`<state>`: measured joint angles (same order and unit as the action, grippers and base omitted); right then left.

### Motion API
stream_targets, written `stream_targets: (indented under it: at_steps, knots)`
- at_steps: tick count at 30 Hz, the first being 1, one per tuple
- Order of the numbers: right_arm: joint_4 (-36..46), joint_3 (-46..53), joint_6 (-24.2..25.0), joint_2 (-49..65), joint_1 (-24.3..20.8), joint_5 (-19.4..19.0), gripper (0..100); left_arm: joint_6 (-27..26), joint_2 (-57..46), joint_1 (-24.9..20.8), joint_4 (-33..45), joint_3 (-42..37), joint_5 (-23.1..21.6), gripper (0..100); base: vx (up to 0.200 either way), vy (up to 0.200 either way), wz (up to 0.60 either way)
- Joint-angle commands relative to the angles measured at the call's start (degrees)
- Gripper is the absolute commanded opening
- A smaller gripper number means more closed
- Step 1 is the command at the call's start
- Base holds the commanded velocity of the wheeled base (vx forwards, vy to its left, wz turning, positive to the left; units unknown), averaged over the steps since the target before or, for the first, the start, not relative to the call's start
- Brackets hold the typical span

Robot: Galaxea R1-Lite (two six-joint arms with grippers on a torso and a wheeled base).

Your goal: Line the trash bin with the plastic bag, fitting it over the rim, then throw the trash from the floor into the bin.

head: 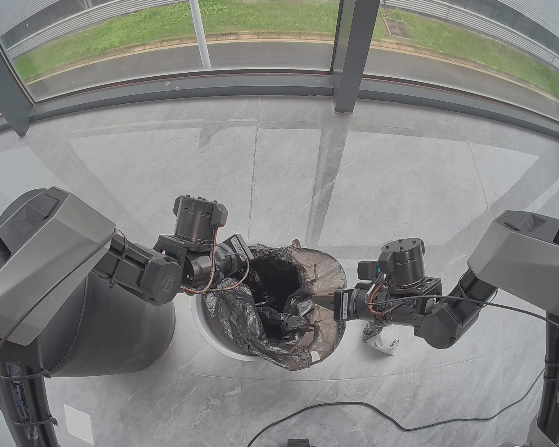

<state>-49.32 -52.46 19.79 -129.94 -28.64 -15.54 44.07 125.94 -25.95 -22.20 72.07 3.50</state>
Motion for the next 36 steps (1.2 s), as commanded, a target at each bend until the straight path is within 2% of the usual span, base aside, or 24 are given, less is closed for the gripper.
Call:
stream_targets:
  at_steps: [1,9,13,25,36]
  knots:
    - [-0.07,-0.01,0.17,0.3,-0.02,-0.1,100,0.05,0.09,0.03,-0.04,0.0,0.02,0,0.0,0.0,0.0]
    - [-0.07,-0.01,-0.01,0.74,-0.02,-0.01,100,0.05,0.01,0.03,-0.04,-0.09,0.1,0,0.0,0.0,0.0]
    - [-0.07,-0.19,-0.1,0.92,0.16,1.57,100,0.05,-0.17,0.03,-0.04,-0.09,0.19,0,0.0,0.0,0.0]
    - [-2.09,0.07,-0.1,0.65,0.16,1.66,100,-0.04,-2.1,0.11,-0.13,-0.26,0.37,0,0.0,0.0,0.0]
    - [-2.18,0.07,-0.19,0.21,0.16,1.66,100,-0.12,0.45,0.9,-0.3,1.76,0.37,0,0.0,0.0,0.0]
